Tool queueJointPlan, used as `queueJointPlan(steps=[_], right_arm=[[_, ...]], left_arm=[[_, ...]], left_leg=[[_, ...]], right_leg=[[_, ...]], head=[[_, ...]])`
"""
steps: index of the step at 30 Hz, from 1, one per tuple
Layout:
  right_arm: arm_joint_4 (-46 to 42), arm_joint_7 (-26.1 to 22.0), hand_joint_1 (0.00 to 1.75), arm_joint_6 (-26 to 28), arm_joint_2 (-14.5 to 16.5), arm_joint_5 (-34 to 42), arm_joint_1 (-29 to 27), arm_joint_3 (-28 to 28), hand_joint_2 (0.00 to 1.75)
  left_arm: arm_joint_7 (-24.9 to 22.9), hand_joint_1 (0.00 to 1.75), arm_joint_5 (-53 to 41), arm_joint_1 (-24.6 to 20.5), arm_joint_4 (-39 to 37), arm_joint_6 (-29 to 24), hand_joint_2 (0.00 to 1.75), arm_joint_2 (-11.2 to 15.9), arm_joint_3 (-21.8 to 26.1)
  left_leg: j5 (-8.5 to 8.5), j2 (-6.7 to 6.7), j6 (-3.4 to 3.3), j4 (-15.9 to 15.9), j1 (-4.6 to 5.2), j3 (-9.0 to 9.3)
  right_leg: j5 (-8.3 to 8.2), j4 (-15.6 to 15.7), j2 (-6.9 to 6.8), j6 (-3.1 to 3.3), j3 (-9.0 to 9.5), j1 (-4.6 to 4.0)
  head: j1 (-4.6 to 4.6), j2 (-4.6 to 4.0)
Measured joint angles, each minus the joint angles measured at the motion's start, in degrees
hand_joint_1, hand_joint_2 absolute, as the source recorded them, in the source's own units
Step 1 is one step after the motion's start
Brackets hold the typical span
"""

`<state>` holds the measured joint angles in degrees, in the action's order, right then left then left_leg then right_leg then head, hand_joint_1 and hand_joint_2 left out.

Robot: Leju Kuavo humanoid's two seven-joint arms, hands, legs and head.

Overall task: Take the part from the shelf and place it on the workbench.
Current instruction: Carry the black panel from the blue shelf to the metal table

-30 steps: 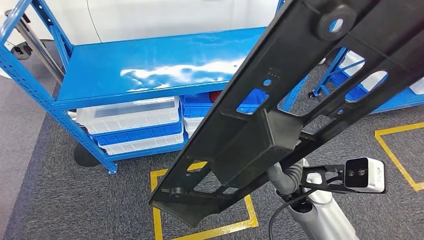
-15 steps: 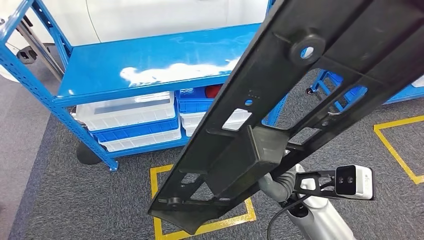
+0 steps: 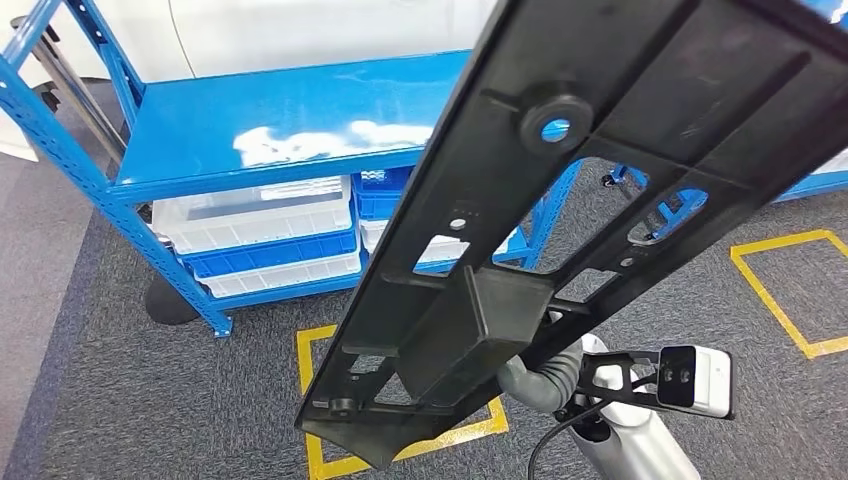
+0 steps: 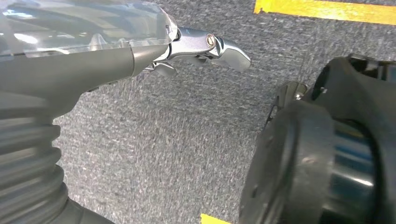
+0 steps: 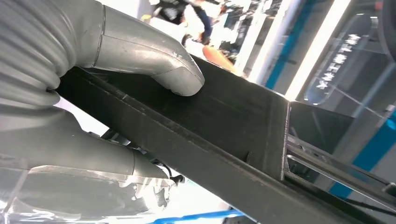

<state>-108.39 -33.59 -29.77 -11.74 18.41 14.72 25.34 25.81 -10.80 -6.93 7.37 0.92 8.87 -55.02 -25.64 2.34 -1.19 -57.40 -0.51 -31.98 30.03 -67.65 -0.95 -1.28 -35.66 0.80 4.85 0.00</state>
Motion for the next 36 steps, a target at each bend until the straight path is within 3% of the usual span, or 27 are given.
queueJointPlan(steps=[2, 3, 7, 9, 11, 12, 13, 14, 15, 17, 19, 22, 24, 26, 27, 28, 29, 30, 33, 35, 36], right_arm=[[-0.2, -0.1, 1.75, 0.0, 0.0, -1.0, 0.0, 0.0, 1.75], [-0.3, -0.1, 1.75, 0.0, 0.1, -1.2, 0.1, 0.0, 1.75], [-0.4, -0.2, 1.75, 0.1, 0.1, -1.4, 0.1, 0.0, 1.75], [-1.4, -0.8, 1.75, 0.9, 0.3, -3.2, -0.6, 0.0, 1.75], [-3.3, -3.3, 1.75, 2.3, 0.5, -6.7, -3.1, 0.0, 1.75], [-4.3, -4.6, 1.75, 2.7, 0.6, -8.3, -4.7, 0.0, 1.75], [-4.8, -5.5, 1.75, 2.9, 0.6, -9.5, -6.0, 0.0, 1.75], [-5.3, -5.8, 1.75, 3.0, 0.7, -10.3, -7.1, 0.0, 1.75], [-5.6, -6.0, 1.75, 2.9, 0.8, -10.8, -7.9, 0.0, 1.75], [-6.0, -6.2, 1.75, 2.7, 1.4, -11.8, -8.9, 0.0, 1.75], [-6.1, -6.3, 1.75, 2.1, 2.0, -12.2, -9.2, 0.0, 1.75], [-6.1, -6.3, 1.75, 0.9, 3.1, -12.6, -10.1, -0.5, 1.75], [-6.2, -6.3, 1.75, 0.6, 3.6, -12.8, -10.6, -1.0, 1.75], [-6.3, -6.3, 1.75, 0.4, 4.0, -13.0, -11.3, -1.5, 1.75], [-6.3, -6.3, 1.75, 0.2, 4.1, -13.2, -11.8, -1.7, 1.75], [-6.3, -6.3, 1.75, 0.0, 4.3, -13.2, -12.4, -1.9, 1.75], [-6.3, -6.3, 1.75, -0.3, 4.5, -13.3, -13.0, -2.2, 1.75], [-6.3, -6.3, 1.75, -0.6, 4.6, -13.4, -13.6, -2.5, 1.75], [-6.3, -6.3, 1.75, -1.5, 5.5, -13.5, -14.7, -3.4, 1.75], [-6.3, -6.3, 1.75, -2.2, 6.3, -13.6, -15.2, -4.0, 1.75], [-6.3, -6.3, 1.75, -2.6, 6.7, -13.7, -15.5, -4.3, 1.75]], left_arm=[[0.0, 0.0, 0.0, 0.0, 0.0, -0.1, 1.75, -0.1, 0.0], [0.0, 0.0, 0.0, -0.1, 0.0, -0.1, 1.75, -0.1, 0.0], [0.0, 0.0, 0.0, 0.0, 0.0, -0.2, 1.75, -0.1, 0.0], [0.0, 0.0, 0.0, 0.0, 0.0, -0.3, 1.75, -0.1, 0.1], [-0.1, 0.0, 0.1, 0.3, 0.0, -0.5, 1.75, -0.1, 0.3], [-0.2, 0.0, 0.1, 0.6, 0.0, -0.7, 1.75, -0.1, 0.4], [-0.3, 0.0, 0.1, 0.8, 0.0, -0.8, 1.75, -0.1, 0.5], [-0.5, 0.0, 0.1, 0.9, 0.0, -1.1, 1.75, -0.1, 0.7], [-0.7, 0.0, 0.1, 1.0, 0.0, -1.2, 1.75, -0.1, 0.8], [-1.0, 0.0, 0.1, 1.0, 0.0, -1.4, 1.75, -0.1, 1.0], [-1.0, 0.0, 0.1, 1.1, 0.0, -1.4, 1.75, 0.0, 1.0], [-0.7, 0.0, 0.0, 0.8, 0.0, -1.3, 1.75, -0.1, 1.0], [-0.3, 0.0, 0.0, 0.7, 0.0, -1.4, 1.75, -0.2, 0.9], [0.2, 0.0, 0.1, 0.8, 0.0, -1.9, 1.75, -0.2, 0.9], [0.5, 0.0, 0.1, 0.9, 0.0, -2.2, 1.75, -0.2, 0.9], [0.8, 0.0, 0.1, 0.9, 0.0, -2.6, 1.75, -0.2, 0.8], [1.0, 0.0, 0.1, 1.0, 0.0, -3.0, 1.75, -0.2, 0.8], [1.1, 0.0, 0.1, 1.0, 0.0, -3.2, 1.75, -0.2, 0.8], [1.0, 0.0, 0.1, 0.9, 0.0, -3.2, 1.75, -0.2, 0.7], [0.8, 0.0, 0.1, 0.9, 0.0, -3.1, 1.75, -0.2, 0.8], [0.7, 0.0, 0.1, 0.9, 0.0, -3.0, 1.75, -0.2, 0.8]], left_leg=[[-0.09, 0.43, 0.21, -0.2, 0.06, 0.0], [-0.12, 0.53, 0.28, -0.3, 0.09, 0.0], [-0.15, 0.65, 0.44, -0.4, 0.23, -0.08], [-0.73, 0.84, 1.26, -1.1, 0.37, -0.4], [-5.16, -0.37, 2.38, -9.1, 0.26, -3.64], [-7.21, -1.34, 2.72, -13.3, 0.14, -5.29], [-8.08, -1.73, 2.74, -16.1, 0.12, -6.28], [-6.79, -1.9, 2.63, -14.7, 0.1, -5.43], [-4.78, -2.38, 2.43, -11.1, 0.07, -3.61], [-2.21, -4.68, 1.96, -3.8, -0.03, -0.07], [-1.96, -6.19, 1.73, -0.9, -0.03, 1.15], [-1.5, -4.99, 1.15, -0.5, 0.05, 1.1], [-0.99, -3.79, 0.44, -0.1, -0.19, 1.07], [-0.77, -2.5, 0.0, 0.1, -0.15, 0.86], [-0.75, -1.87, -0.1, 0.1, -0.07, 0.69], [-0.74, -1.24, -0.1, 0.0, -0.01, 0.56], [-0.74, -0.63, -0.1, 0.0, 0.02, 0.45], [-0.76, -0.02, -0.06, -0.1, 0.03, 0.4], [-0.95, 1.61, 0.35, -0.5, 0.2, 0.46], [-1.02, 2.51, 0.95, -0.6, 0.42, 0.5], [-0.99, 2.98, 1.29, -0.5, 0.48, 0.56]], right_leg=[[-2.53, 6.4, -1.38, 0.31, 3.27, -0.09], [-2.93, 7.9, -1.94, 0.42, 4.0, -0.13], [-2.65, 8.4, -2.39, 0.61, 4.1, -0.33], [-2.84, 9.0, -1.73, 1.49, 3.82, -0.51], [-3.54, 9.3, 0.3, 2.67, 3.19, -0.48], [-3.83, 9.4, 1.29, 3.03, 2.97, -0.4], [-3.93, 9.2, 2.12, 3.09, 2.76, -0.43], [-3.95, 9.1, 2.8, 3.06, 2.67, -0.44], [-3.97, 8.9, 3.41, 3.01, 2.64, -0.44], [-4.04, 8.6, 4.58, 2.68, 2.43, -0.5], [-4.26, 8.5, 5.49, 2.16, 2.0, -0.46], [-4.77, 8.6, 6.58, 1.09, 1.47, -0.17], [-3.41, 6.8, 4.99, 0.51, 0.58, -0.31], [0.26, 0.9, 2.45, 0.13, -2.02, -0.28], [2.05, -2.7, 1.88, -0.02, -3.61, -0.16], [3.11, -5.6, 1.58, -0.17, -4.75, -0.04], [3.08, -6.6, 1.38, -0.27, -4.91, 0.05], [2.04, -5.3, 1.11, -0.3, -3.93, 0.11], [-2.08, 5.5, -1.45, 0.35, 2.24, -0.22], [-2.52, 8.8, -2.41, 1.15, 3.68, -0.72], [-2.65, 8.8, -1.89, 1.54, 3.52, -0.89]], head=[[0.0, 0.0], [0.0, 0.0], [0.01, 0.0], [0.02, 0.0], [0.02, 0.0], [0.02, 0.0], [0.02, 0.0], [0.02, 0.0], [0.02, 0.0], [0.02, 0.0], [0.01, 0.0], [0.02, 0.0], [0.02, 0.0], [0.01, 0.0], [0.02, 0.0], [0.01, 0.0], [0.01, 0.0], [0.01, 0.0], [0.01, 0.0], [0.02, 0.0], [0.02, 0.0]])
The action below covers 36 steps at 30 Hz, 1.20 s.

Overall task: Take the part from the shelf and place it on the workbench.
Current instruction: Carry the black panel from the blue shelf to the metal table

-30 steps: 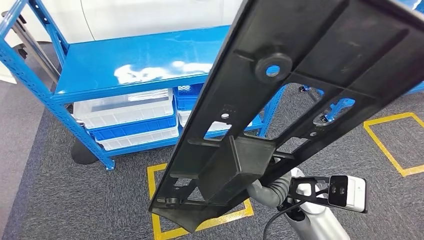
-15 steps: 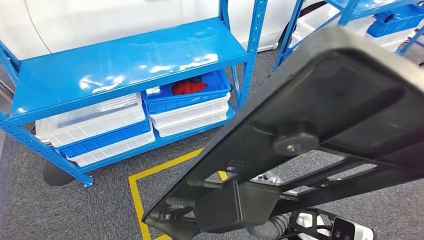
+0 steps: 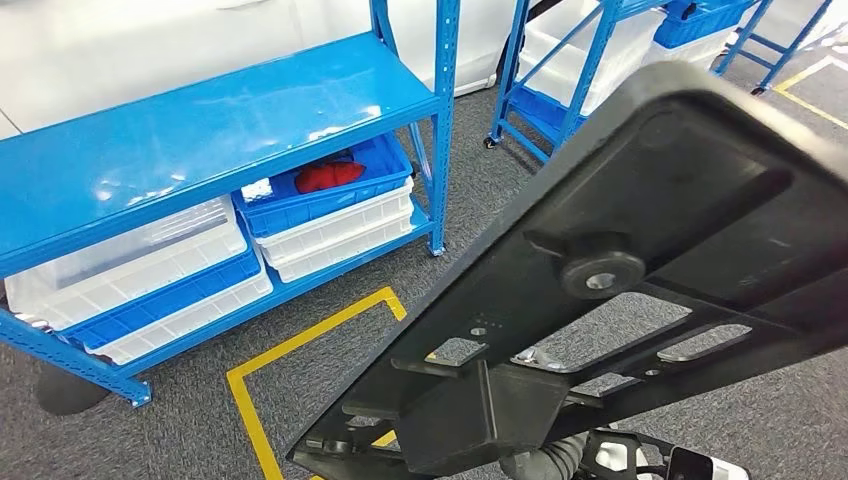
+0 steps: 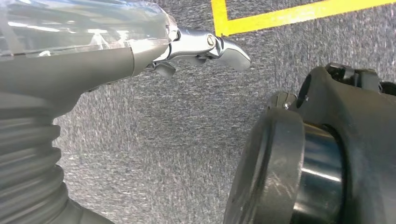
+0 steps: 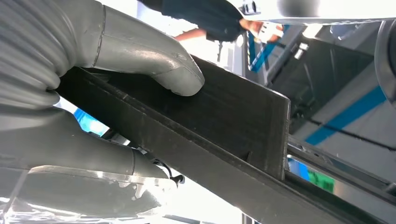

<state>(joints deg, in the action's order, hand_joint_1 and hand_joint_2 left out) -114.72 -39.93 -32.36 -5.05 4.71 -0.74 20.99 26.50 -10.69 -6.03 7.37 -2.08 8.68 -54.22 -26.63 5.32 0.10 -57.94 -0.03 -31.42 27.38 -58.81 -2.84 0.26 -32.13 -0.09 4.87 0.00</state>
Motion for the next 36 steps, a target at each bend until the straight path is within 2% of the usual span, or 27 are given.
queueJointPlan(steps=[1, 2, 3, 5, 7, 8, 9, 10, 11, 12, 14, 15, 16, 17, 18, 19, 21, 22, 23, 24, 25, 26, 28, 30, 32, 34, 36], right_arm=[[0.0, 0.0, 1.75, -0.4, 0.4, 0.0, -0.2, -0.3, 1.75], [0.0, 0.0, 1.75, -0.6, 0.7, -0.1, -0.4, -0.6, 1.75], [0.1, 0.0, 1.75, -0.7, 1.1, -0.1, -0.4, -0.9, 1.75], [0.2, 0.0, 1.75, -0.7, 1.6, -0.2, -0.4, -1.3, 1.75], [0.5, 0.0, 1.75, -0.8, 1.9, -0.4, -0.4, -1.7, 1.75], [0.6, 0.0, 1.75, -1.0, 2.0, -0.3, -0.5, -1.9, 1.75], [0.8, 0.0, 1.75, -1.2, 2.0, -0.1, -0.5, -2.2, 1.75], [1.0, 0.0, 1.75, -1.5, 2.0, 0.1, -0.4, -2.5, 1.75], [1.2, 0.1, 1.75, -1.7, 2.0, 0.5, -0.4, -2.8, 1.75], [1.4, 0.0, 1.75, -1.8, 2.0, 0.7, -0.2, -3.1, 1.75], [1.7, 0.0, 1.75, -1.8, 2.0, 1.1, 0.0, -3.7, 1.75], [1.8, 0.0, 1.75, -1.8, 1.9, 1.2, 0.0, -3.9, 1.75], [1.9, 0.0, 1.75, -1.8, 1.9, 1.2, 0.1, -4.0, 1.75], [2.0, 0.0, 1.75, -1.8, 1.9, 1.3, 0.1, -4.2, 1.75], [2.1, 0.0, 1.75, -1.8, 1.9, 1.4, 0.1, -4.3, 1.75], [2.2, 0.0, 1.75, -1.9, 1.9, 1.6, 0.3, -4.5, 1.75], [2.5, 0.0, 1.75, -2.4, 1.8, 2.4, 0.5, -4.9, 1.75], [2.8, 0.0, 1.75, -2.7, 1.7, 3.0, 0.6, -5.3, 1.75], [3.1, 0.0, 1.75, -3.2, 1.5, 3.5, 0.6, -5.7, 1.75], [3.5, 0.0, 1.75, -3.6, 1.4, 3.9, 0.7, -6.1, 1.75], [3.8, 0.0, 1.75, -3.9, 1.2, 4.1, 0.7, -6.6, 1.75], [4.1, 0.0, 1.75, -4.2, 1.1, 4.3, 0.8, -7.1, 1.75], [4.5, 0.0, 1.75, -4.6, 1.0, 4.5, 0.9, -8.2, 1.75], [4.7, 0.0, 1.75, -4.8, 0.9, 4.5, 1.0, -9.2, 1.75], [4.9, 0.0, 1.75, -4.9, 0.9, 4.5, 0.9, -10.2, 1.75], [5.1, 0.0, 1.75, -5.2, 1.0, 4.5, 0.9, -11.0, 1.75], [5.3, 0.0, 1.75, -5.7, 1.1, 4.4, 0.8, -11.7, 1.75]], left_arm=[[-0.1, 0.0, 0.0, 0.0, 0.0, 0.2, 1.75, 0.1, 0.1], [-0.3, 0.0, 0.0, 0.0, 0.0, 0.5, 1.75, 0.2, 0.2], [-0.4, 0.0, 0.0, 0.0, 0.0, 0.7, 1.75, 0.4, 0.4], [-0.6, 0.0, 0.0, 0.2, 0.0, 1.3, 1.75, 1.0, 0.7], [-0.9, 0.0, -0.1, 0.5, -0.1, 1.6, 1.75, 1.6, 1.4], [-1.1, 0.0, -0.1, 0.6, -0.1, 1.7, 1.75, 2.0, 2.1], [-1.4, 0.0, -0.2, 0.7, -0.1, 1.7, 1.75, 2.6, 2.9], [-1.8, 0.0, -0.2, 0.7, -0.1, 1.7, 1.75, 3.2, 3.9], [-2.2, 0.0, -0.2, 0.7, -0.1, 1.6, 1.75, 3.8, 4.8], [-2.5, 0.0, -0.2, 0.8, -0.1, 1.6, 1.75, 4.4, 5.6], [-2.8, 0.0, -0.1, 0.8, -0.1, 1.6, 1.75, 5.2, 6.7], [-2.9, 0.0, -0.1, 0.8, -0.1, 1.6, 1.75, 5.4, 7.1], [-2.9, 0.0, -0.1, 0.8, -0.1, 1.6, 1.75, 5.6, 7.4], [-2.9, 0.0, -0.2, 0.7, -0.1, 1.6, 1.75, 5.7, 7.7], [-2.9, 0.0, -0.4, 0.7, -0.1, 1.4, 1.75, 5.7, 8.0], [-3.0, 0.0, -0.6, 0.8, -0.1, 1.2, 1.75, 5.8, 8.5], [-3.6, 0.0, -0.7, 1.1, -0.1, 0.5, 1.75, 5.8, 10.0], [-4.1, 0.0, -0.7, 1.2, -0.1, 0.0, 1.75, 5.8, 10.9], [-4.5, 0.0, -0.7, 1.4, -0.1, -0.5, 1.75, 5.8, 11.7], [-4.9, 0.0, -0.7, 1.5, -0.1, -0.9, 1.75, 5.9, 12.5], [-5.1, 0.0, -0.7, 1.6, -0.1, -1.2, 1.75, 6.0, 13.2], [-5.2, 0.0, -0.7, 1.6, -0.1, -1.4, 1.75, 6.1, 13.7], [-5.1, 0.0, -0.7, 1.7, -0.1, -1.5, 1.75, 6.3, 14.4], [-4.8, 0.0, -0.7, 1.7, -0.1, -1.4, 1.75, 6.7, 14.6], [-4.6, 0.0, -0.7, 1.7, -0.2, -1.1, 1.75, 7.0, 14.6], [-4.6, 0.0, -0.7, 1.6, -0.2, -1.0, 1.75, 7.3, 14.6], [-4.7, 0.0, -0.6, 1.7, -0.4, -0.9, 1.75, 7.6, 14.4]], left_leg=[[-0.03, 0.38, 0.32, 0.1, 0.01, 0.04], [-0.38, 0.03, 0.65, -0.2, -0.07, 0.02], [-1.32, -0.89, 0.95, -1.2, -0.17, -0.34], [-4.85, -3.5, 1.39, -6.7, -0.43, -2.49], [-8.02, -4.58, 1.62, -13.7, -0.53, -5.52], [-8.22, -4.73, 1.68, -15.4, -0.56, -6.23], [-7.26, -4.82, 1.69, -14.9, -0.59, -5.94], [-5.41, -5.09, 1.64, -12.3, -0.66, -4.65], [-3.38, -5.95, 1.52, -8.3, -0.77, -2.76], [-1.98, -7.4, 1.38, -4.5, -0.9, -1.04], [-1.06, -9.56, 1.09, -0.5, -0.97, 0.66], [-1.16, -9.74, 0.91, -0.3, -0.87, 0.7], [-0.98, -9.14, 0.63, -0.2, -0.87, 0.68], [-0.76, -8.48, 0.26, 0.1, -0.91, 0.7], [-0.53, -7.78, -0.14, 0.3, -1.0, 0.73], [-0.34, -7.03, -0.53, 0.5, -1.07, 0.73], [-0.25, -5.53, -0.99, 0.6, -0.87, 0.62], [-0.27, -4.77, -1.08, 0.6, -0.77, 0.56], [-0.3, -4.04, -1.08, 0.6, -0.71, 0.52], [-0.32, -3.35, -1.06, 0.6, -0.68, 0.51], [-0.37, -2.71, -1.0, 0.5, -0.66, 0.53], [-0.43, -2.16, -0.91, 0.5, -0.63, 0.58], [-0.61, -1.26, -0.6, 0.4, -0.42, 0.69], [-0.73, -0.49, -0.06, 0.4, -0.23, 0.77], [-0.93, 0.14, 0.61, 0.4, -0.21, 0.91], [-2.48, -1.36, 1.22, -1.4, -0.41, 0.35], [-6.09, -3.87, 1.57, -7.7, -0.63, -2.38]], right_leg=[[-0.22, 0.2, 0.58, 0.37, -0.06, 0.14], [-0.49, 0.5, 1.09, 0.74, -0.06, 0.28], [-0.78, 0.7, 1.6, 1.13, -0.08, 0.47], [-1.19, 1.0, 2.56, 1.63, -0.22, 0.65], [-1.37, 0.9, 3.75, 1.79, -0.53, 0.6], [-1.44, 0.8, 4.43, 1.79, -0.67, 0.58], [-1.48, 0.6, 5.12, 1.74, -0.77, 0.58], [-1.48, 0.4, 5.8, 1.66, -0.83, 0.58], [-1.44, 0.2, 6.41, 1.55, -0.88, 0.6], [-1.41, -0.1, 7.01, 1.33, -1.05, 0.54], [-1.57, -0.4, 8.21, 0.61, -1.64, 0.61], [-1.79, -0.4, 8.85, 0.15, -1.95, 0.71], [-2.02, -0.3, 9.47, -0.28, -2.19, 0.8], [-2.0, -0.4, 9.3, -0.6, -2.37, 0.83], [-1.46, -1.2, 8.33, -0.9, -2.81, 0.76], [-0.25, -3.1, 6.9, -1.14, -3.73, 0.69], [3.4, -9.8, 4.08, -1.54, -6.87, 0.78], [4.79, -13.2, 3.6, -1.72, -8.45, 0.89], [5.26, -15.3, 3.35, -1.86, -9.36, 0.97], [4.64, -15.2, 3.13, -1.92, -9.2, 1.01], [3.14, -13.0, 2.8, -1.88, -7.92, 1.03], [1.3, -9.5, 2.28, -1.74, -5.97, 1.01], [-0.81, -2.5, 0.27, -0.98, -2.27, 0.57], [-0.93, 0.1, -0.54, -0.15, -1.21, 0.04], [-1.24, 0.4, 0.59, 0.48, -1.31, 0.1], [-1.63, 0.9, 1.59, 1.14, -1.17, 0.4], [-1.84, 1.1, 2.57, 1.6, -1.16, 0.48]], head=[[0.0, 0.0], [0.0, 0.0], [0.0, 0.0], [0.0, 0.0], [0.0, 0.0], [0.0, 0.0], [0.0, 0.0], [0.0, 0.0], [0.0, 0.0], [-0.01, 0.0], [-0.01, 0.0], [-0.01, 0.0], [0.0, 0.0], [-0.01, 0.0], [-0.01, 0.0], [-0.01, 0.0], [-0.01, 0.0], [-0.02, 0.0], [-0.02, 0.0], [-0.02, 0.0], [-0.02, 0.0], [-0.02, 0.0], [-0.02, 0.0], [-0.02, 0.0], [-0.01, 0.0], [0.0, 0.0], [0.0, 0.0]])
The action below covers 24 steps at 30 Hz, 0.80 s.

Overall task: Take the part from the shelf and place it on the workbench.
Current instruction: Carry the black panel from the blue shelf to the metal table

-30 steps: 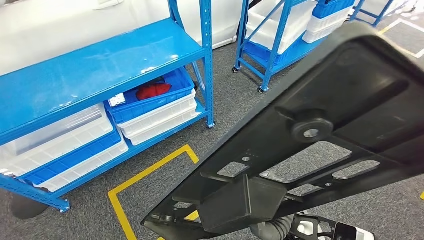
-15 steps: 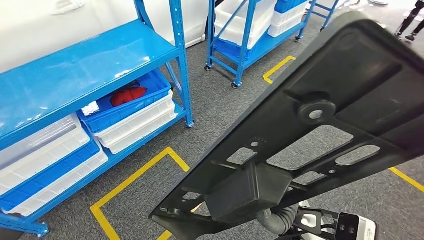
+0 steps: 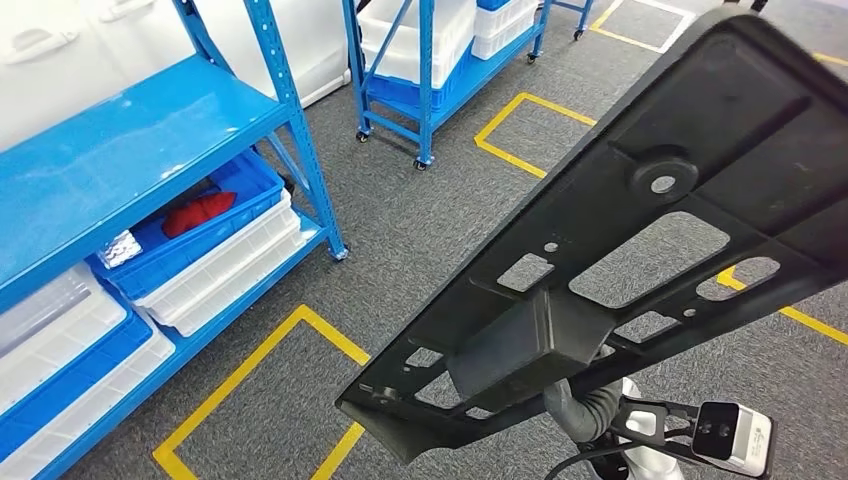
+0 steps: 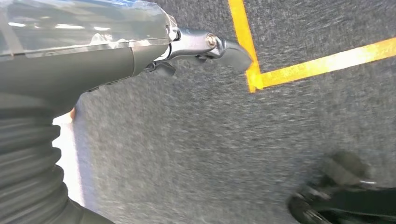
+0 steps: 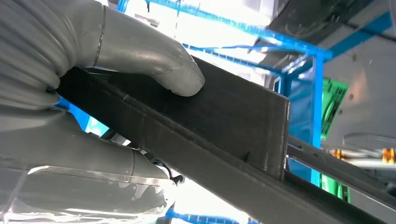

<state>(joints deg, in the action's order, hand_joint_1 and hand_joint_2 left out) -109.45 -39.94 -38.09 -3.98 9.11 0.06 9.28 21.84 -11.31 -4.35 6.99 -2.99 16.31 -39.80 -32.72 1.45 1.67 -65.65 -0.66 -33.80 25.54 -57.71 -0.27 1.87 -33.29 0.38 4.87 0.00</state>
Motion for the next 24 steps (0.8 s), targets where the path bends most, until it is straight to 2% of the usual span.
queueJointPlan(steps=[1, 2, 3, 4, 5, 7, 8, 9, 11, 12, 13, 15, 17, 18, 19, 20, 22, 24], right_arm=[[0.1, 0.0, 1.75, -0.2, 0.1, -0.1, -0.1, -0.3, 1.75], [0.1, 0.0, 1.75, -0.4, 0.1, -0.2, -0.4, -0.6, 1.75], [0.2, 0.0, 1.75, -0.5, 0.2, -0.3, -0.6, -0.8, 1.75], [0.2, 0.0, 1.75, -0.6, 0.3, -0.3, -0.7, -1.0, 1.75], [0.3, 0.0, 1.75, -0.8, 0.3, -0.4, -0.8, -1.2, 1.75], [0.3, 0.0, 1.75, -1.3, 0.5, -0.5, -0.9, -1.7, 1.75], [0.3, 0.0, 1.75, -1.5, 0.6, -0.6, -1.0, -2.0, 1.75], [0.3, 0.0, 1.75, -1.6, 0.7, -0.8, -1.0, -2.2, 1.75], [0.3, 0.0, 1.75, -1.9, 0.9, -1.2, -1.3, -2.7, 1.75], [0.3, 0.0, 1.75, -1.9, 0.9, -1.4, -1.4, -3.0, 1.75], [0.3, 0.0, 1.75, -1.9, 0.9, -1.6, -1.6, -3.3, 1.75], [0.4, 0.0, 1.75, -1.9, 0.9, -1.9, -1.7, -3.7, 1.75], [0.4, 0.0, 1.75, -1.9, 0.9, -2.1, -1.8, -3.8, 1.75], [0.5, 0.0, 1.75, -1.9, 0.9, -2.2, -1.9, -3.8, 1.75], [0.6, 0.0, 1.75, -1.9, 0.9, -2.4, -1.9, -3.8, 1.75], [0.7, 0.0, 1.75, -1.8, 0.9, -2.6, -1.9, -3.8, 1.75], [0.8, 0.0, 1.75, -1.6, 0.9, -2.8, -1.8, -3.7, 1.75], [0.8, 0.0, 1.75, -1.3, 1.0, -2.9, -1.6, -3.5, 1.75]], left_arm=[[0.0, 0.0, 0.0, 0.1, -0.1, 0.0, 1.75, 0.1, -0.1], [-0.1, 0.0, 0.0, 0.1, -0.1, 0.0, 1.75, 0.2, -0.3], [-0.1, 0.0, 0.0, 0.2, -0.1, 0.0, 1.75, 0.2, -0.4], [-0.1, 0.0, 0.0, 0.2, -0.1, 0.0, 1.75, 0.3, -0.6], [0.0, 0.0, 0.0, 0.2, -0.1, 0.0, 1.75, 0.4, -0.7], [0.1, 0.0, 0.0, 0.1, -0.1, 0.0, 1.75, 0.5, -1.1], [0.1, 0.0, 0.0, 0.1, -0.2, 0.0, 1.75, 0.6, -1.3], [0.2, 0.0, 0.0, 0.1, -0.2, 0.0, 1.75, 0.7, -1.4], [0.2, 0.0, -0.2, 0.0, -0.2, -0.1, 1.75, 0.7, -1.7], [0.2, 0.0, -0.3, -0.1, -0.2, -0.2, 1.75, 0.8, -1.9], [0.2, 0.0, -0.5, -0.2, -0.2, -0.3, 1.75, 0.9, -2.0], [0.0, 0.0, -0.6, -0.3, -0.2, -0.4, 1.75, 1.1, -2.3], [-0.1, 0.0, -0.6, -0.2, -0.2, -0.4, 1.75, 1.1, -2.6], [-0.2, 0.0, -0.6, -0.2, -0.2, -0.4, 1.75, 1.1, -2.7], [-0.1, 0.0, -0.6, -0.2, -0.2, -0.4, 1.75, 1.0, -2.8], [-0.1, 0.0, -0.6, -0.3, -0.2, -0.4, 1.75, 1.0, -2.8], [0.2, 0.0, -0.6, -0.4, -0.2, -0.4, 1.75, 0.9, -2.8], [0.5, 0.0, -0.6, -0.3, -0.2, -0.3, 1.75, 0.7, -2.7]], left_leg=[[-1.71, -0.6, 0.1, -3.9, -0.04, -1.81], [-2.54, -0.83, 0.21, -6.8, -0.07, -3.18], [-2.24, -0.92, 0.31, -7.8, -0.14, -3.72], [-0.77, -1.0, 0.39, -6.4, -0.28, -3.15], [1.39, -1.4, 0.47, -3.1, -0.49, -1.69], [4.3, -4.05, 0.47, 4.0, -0.99, 1.52], [4.76, -5.22, 0.35, 6.0, -1.1, 2.37], [4.6, -5.94, 0.12, 6.7, -1.05, 2.63], [4.81, -4.98, -0.63, 6.9, -0.84, 2.58], [5.0, -4.34, -1.05, 7.1, -0.83, 2.64], [5.17, -3.64, -1.48, 7.3, -0.85, 2.66], [5.3, -2.21, -2.06, 7.5, -0.68, 2.66], [5.25, -0.68, -2.29, 7.4, -0.4, 2.6], [5.2, 0.09, -2.32, 7.4, -0.32, 2.6], [5.16, 0.79, -2.3, 7.4, -0.28, 2.64], [5.1, 1.42, -2.25, 7.4, -0.25, 2.72], [4.9, 2.51, -1.94, 7.4, -0.08, 2.97], [4.71, 3.39, -1.4, 7.5, 0.17, 3.19]], right_leg=[[-0.03, 0.0, 0.55, 0.15, -0.05, -0.02], [-0.04, -0.1, 1.19, 0.16, -0.09, -0.03], [-0.05, -0.2, 1.85, 0.14, -0.11, 0.0], [-0.01, -0.3, 2.56, 0.06, -0.12, 0.05], [0.07, -0.6, 3.28, -0.1, -0.14, 0.13], [0.33, -1.4, 4.68, -0.68, -0.47, 0.23], [0.33, -1.7, 5.33, -1.08, -0.8, 0.27], [0.22, -1.8, 5.99, -1.51, -1.16, 0.3], [-0.16, -1.8, 7.04, -2.34, -1.71, 0.48], [-0.04, -2.0, 6.37, -2.63, -1.95, 0.49], [0.68, -3.2, 5.02, -2.86, -2.51, 0.47], [3.83, -8.8, 1.69, -3.13, -5.19, 0.39], [6.74, -15.9, 0.69, -3.29, -8.59, 0.45], [6.84, -17.4, 0.59, -3.3, -9.25, 0.45], [5.9, -16.6, 0.46, -3.23, -8.77, 0.44], [4.25, -13.8, 0.17, -3.09, -7.23, 0.41], [1.48, -6.0, -1.83, -2.49, -2.95, 0.04], [0.81, -1.9, -3.17, -1.72, -0.91, -0.47]], head=[[0.0, 0.0], [0.0, 0.0], [0.0, 0.0], [0.0, 0.0], [0.0, 0.0], [-0.01, 0.0], [-0.01, 0.0], [-0.01, 0.0], [0.0, 0.0], [-0.01, 0.0], [-0.01, 0.0], [-0.02, 0.0], [-0.02, 0.0], [-0.02, 0.0], [-0.02, 0.0], [-0.02, 0.0], [-0.02, 0.0], [-0.01, 0.0]])
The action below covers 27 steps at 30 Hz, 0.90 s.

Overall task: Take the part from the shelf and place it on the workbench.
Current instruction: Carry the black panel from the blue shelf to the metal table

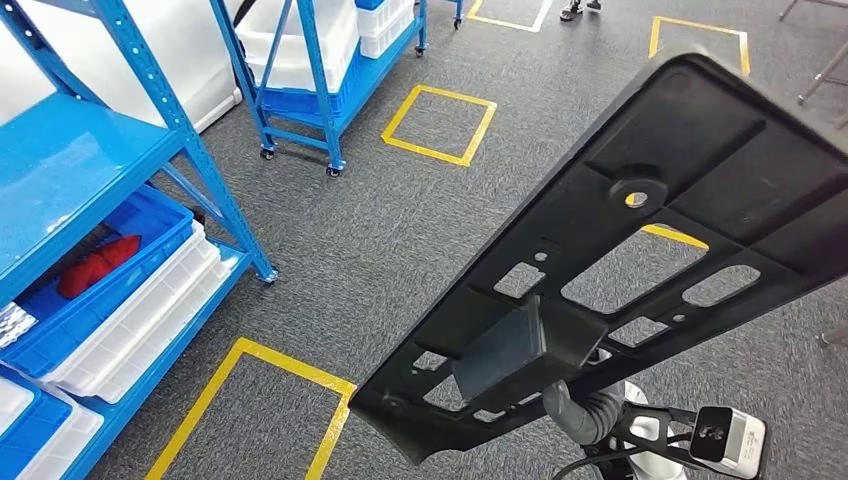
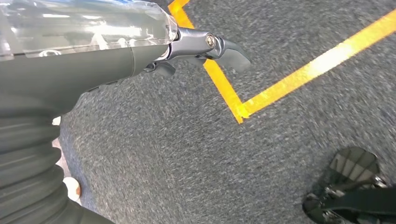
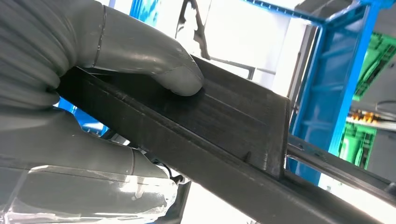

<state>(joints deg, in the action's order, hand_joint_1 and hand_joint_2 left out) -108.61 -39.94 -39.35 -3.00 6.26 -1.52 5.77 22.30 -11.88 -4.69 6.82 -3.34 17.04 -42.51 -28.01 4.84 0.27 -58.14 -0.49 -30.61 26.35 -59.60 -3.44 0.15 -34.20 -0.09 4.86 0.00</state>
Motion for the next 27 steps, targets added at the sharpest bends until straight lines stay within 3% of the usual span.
queueJointPlan(steps=[2, 4, 6, 8, 9, 10, 12, 14, 16, 18, 20, 22, 24, 25, 26, 27], right_arm=[[0.1, 0.0, 1.75, 0.4, 0.0, 0.0, 0.1, 0.4, 1.75], [0.2, 0.0, 1.75, 1.4, 0.0, 0.0, 0.2, 1.1, 1.75], [0.2, 0.0, 1.75, 2.5, 0.0, -0.1, 0.5, 2.1, 1.75], [0.2, 0.0, 1.75, 3.2, 0.0, -0.1, 0.8, 2.9, 1.75], [0.2, 0.0, 1.75, 3.4, 0.0, -0.1, 0.7, 3.2, 1.75], [0.2, 0.0, 1.75, 3.7, 0.0, 0.0, 0.7, 3.3, 1.75], [0.2, 0.0, 1.75, 4.2, -0.1, 0.1, 0.3, 3.5, 1.75], [0.0, 0.0, 1.75, 4.8, -0.1, 0.1, -0.3, 3.6, 1.75], [-0.4, 0.0, 1.75, 5.3, -0.2, -0.1, -1.3, 3.5, 1.75], [-1.1, 0.0, 1.75, 5.9, -0.2, -0.7, -2.5, 3.5, 1.75], [-1.8, 0.0, 1.75, 6.3, -0.3, -1.2, -3.4, 3.4, 1.75], [-2.2, 0.0, 1.75, 6.5, -0.3, -1.3, -3.8, 3.4, 1.75], [-2.4, 0.0, 1.75, 6.5, -0.3, -1.4, -4.3, 3.4, 1.75], [-2.4, 0.0, 1.75, 6.5, -0.3, -1.5, -4.5, 3.4, 1.75], [-2.4, 0.0, 1.75, 6.6, -0.3, -1.6, -4.8, 3.4, 1.75], [-2.6, 0.0, 1.75, 6.8, -0.3, -1.9, -5.1, 3.4, 1.75]], left_arm=[[0.3, 0.0, 0.0, 0.0, 0.0, 0.0, 1.75, -0.2, 0.3], [0.5, 0.0, 0.0, -0.1, 0.0, -0.2, 1.75, -0.4, 0.8], [0.6, 0.0, 0.0, 0.1, 0.0, -0.3, 1.75, -0.7, 1.2], [0.5, 0.0, 0.0, 0.5, 0.0, -0.3, 1.75, -1.0, 1.4], [0.4, 0.0, 0.0, 0.7, 0.0, -0.3, 1.75, -1.1, 1.4], [0.3, 0.0, 0.0, 0.8, 0.0, -0.4, 1.75, -1.3, 1.5], [0.1, 0.0, 0.0, 0.9, 0.0, -0.6, 1.75, -1.6, 1.6], [-0.1, 0.0, 0.0, 1.0, 0.0, -0.8, 1.75, -1.7, 1.6], [-0.4, 0.0, 0.0, 1.1, 0.0, -0.9, 1.75, -1.8, 1.6], [-0.8, 0.0, 0.0, 0.9, 0.0, -1.0, 1.75, -2.0, 1.5], [-1.1, 0.0, 0.0, 0.7, 0.0, -1.1, 1.75, -2.2, 1.4], [-1.3, 0.0, 0.0, 0.8, 0.0, -1.1, 1.75, -2.2, 1.3], [-1.5, 0.0, 0.0, 1.0, 0.0, -1.1, 1.75, -2.3, 1.2], [-1.5, 0.0, 0.0, 1.0, 0.0, -1.1, 1.75, -2.4, 1.2], [-1.6, 0.0, 0.0, 0.9, 0.0, -1.0, 1.75, -2.4, 1.2], [-1.6, 0.0, 0.0, 0.9, 0.0, -0.8, 1.75, -2.5, 1.2]], left_leg=[[-0.08, 0.91, 0.61, 0.3, 0.11, 0.32], [-0.87, -0.21, 1.24, -0.4, -0.03, 0.32], [-3.8, -3.01, 1.64, -5.1, -0.22, -1.69], [-7.14, -4.25, 1.74, -12.6, -0.24, -5.36], [-7.66, -4.35, 1.75, -15.1, -0.24, -6.68], [-6.97, -4.38, 1.7, -15.5, -0.25, -7.05], [-2.97, -5.27, 1.46, -10.0, -0.29, -4.87], [0.0, -7.88, 1.05, -2.9, -0.4, -1.93], [0.38, -9.09, 0.6, -0.3, -0.28, -0.9], [0.68, -7.89, -0.03, 0.1, -0.22, -0.69], [1.0, -6.55, -0.81, 0.6, -0.35, -0.44], [1.02, -5.08, -1.31, 0.8, -0.23, -0.35], [0.88, -3.58, -1.43, 0.7, -0.08, -0.37], [0.79, -2.85, -1.39, 0.7, -0.06, -0.35], [0.68, -2.17, -1.29, 0.7, -0.06, -0.27], [0.54, -1.55, -1.15, 0.7, -0.06, -0.11]], right_leg=[[-0.07, 0.4, 0.91, 0.64, -0.09, -0.14], [-0.43, 0.9, 2.0, 1.28, 0.11, 0.15], [-0.74, 1.3, 2.99, 1.87, 0.27, 0.37], [-0.81, 1.3, 4.25, 2.15, 0.18, 0.26], [-0.82, 1.3, 4.97, 2.18, 0.16, 0.18], [-0.82, 1.2, 5.73, 2.17, 0.16, 0.15], [-0.75, 0.9, 7.16, 2.06, 0.18, 0.16], [-0.68, 0.5, 8.48, 1.68, -0.01, 0.11], [-0.83, 0.4, 9.68, 1.02, -0.41, 0.22], [-1.0, 0.5, 10.48, 0.3, -0.67, 0.4], [0.29, -1.5, 8.52, -0.18, -1.63, 0.29], [3.75, -7.8, 5.32, -0.51, -4.7, 0.29], [6.36, -14.5, 4.12, -0.84, -8.05, 0.56], [6.24, -15.5, 3.89, -0.97, -8.53, 0.7], [5.07, -14.2, 3.63, -1.05, -7.78, 0.82], [3.22, -10.8, 3.01, -1.06, -5.87, 0.9]], head=[[0.01, 0.0], [0.01, 0.0], [0.01, 0.0], [0.01, 0.0], [0.01, 0.0], [0.01, 0.0], [0.01, 0.0], [0.01, 0.0], [0.01, 0.0], [0.01, 0.0], [0.0, 0.0], [0.0, 0.0], [0.0, 0.0], [-0.01, 0.0], [-0.01, 0.0], [-0.01, 0.0]])
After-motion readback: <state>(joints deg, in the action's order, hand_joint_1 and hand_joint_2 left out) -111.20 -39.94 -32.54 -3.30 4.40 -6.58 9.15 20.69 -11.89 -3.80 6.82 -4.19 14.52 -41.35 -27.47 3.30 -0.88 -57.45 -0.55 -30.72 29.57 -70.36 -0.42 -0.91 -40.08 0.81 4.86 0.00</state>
